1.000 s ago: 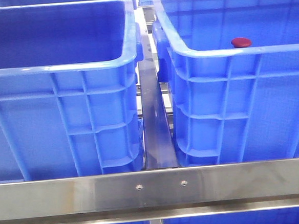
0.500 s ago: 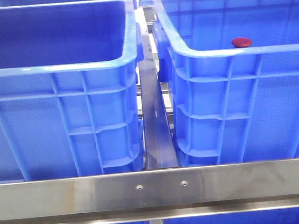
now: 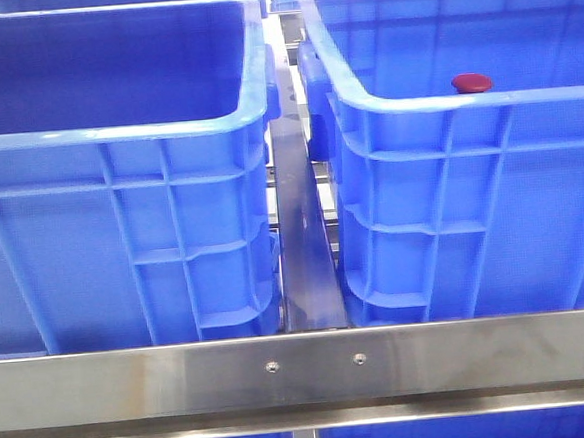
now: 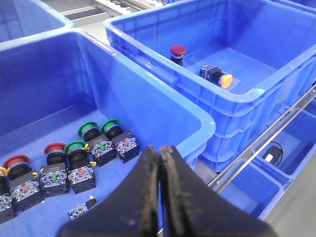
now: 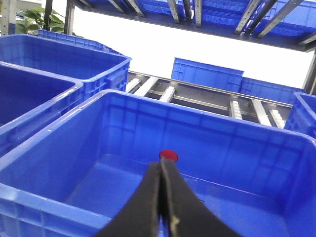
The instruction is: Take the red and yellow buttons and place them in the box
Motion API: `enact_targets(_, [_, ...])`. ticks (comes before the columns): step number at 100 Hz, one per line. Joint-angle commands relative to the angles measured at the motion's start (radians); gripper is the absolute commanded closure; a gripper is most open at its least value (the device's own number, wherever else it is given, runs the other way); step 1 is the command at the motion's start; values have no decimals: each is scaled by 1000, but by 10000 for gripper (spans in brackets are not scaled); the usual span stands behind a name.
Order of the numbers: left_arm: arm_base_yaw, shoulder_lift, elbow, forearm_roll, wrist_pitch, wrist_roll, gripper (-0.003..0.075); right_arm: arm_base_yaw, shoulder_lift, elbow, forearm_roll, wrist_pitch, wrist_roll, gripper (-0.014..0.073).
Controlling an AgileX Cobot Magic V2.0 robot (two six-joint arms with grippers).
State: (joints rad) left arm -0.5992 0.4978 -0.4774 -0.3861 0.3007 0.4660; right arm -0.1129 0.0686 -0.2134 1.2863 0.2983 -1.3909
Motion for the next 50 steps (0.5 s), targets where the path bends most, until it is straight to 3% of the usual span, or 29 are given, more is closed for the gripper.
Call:
enact_targets(1, [-12, -6, -29, -15, -80, -2, 740, -4, 11, -26, 16, -19, -7, 663])
enact_targets(15, [11, -39, -27, 31, -117, -2, 740, -4, 11, -26, 16, -19, -7, 663])
enact_targets(36, [136, -79, 1, 157, -145, -16, 740, -4, 11, -26, 16, -19, -7, 663])
enact_targets(50, [244, -144, 81, 319, -172, -292, 740, -4, 11, -26, 16, -19, -7, 663])
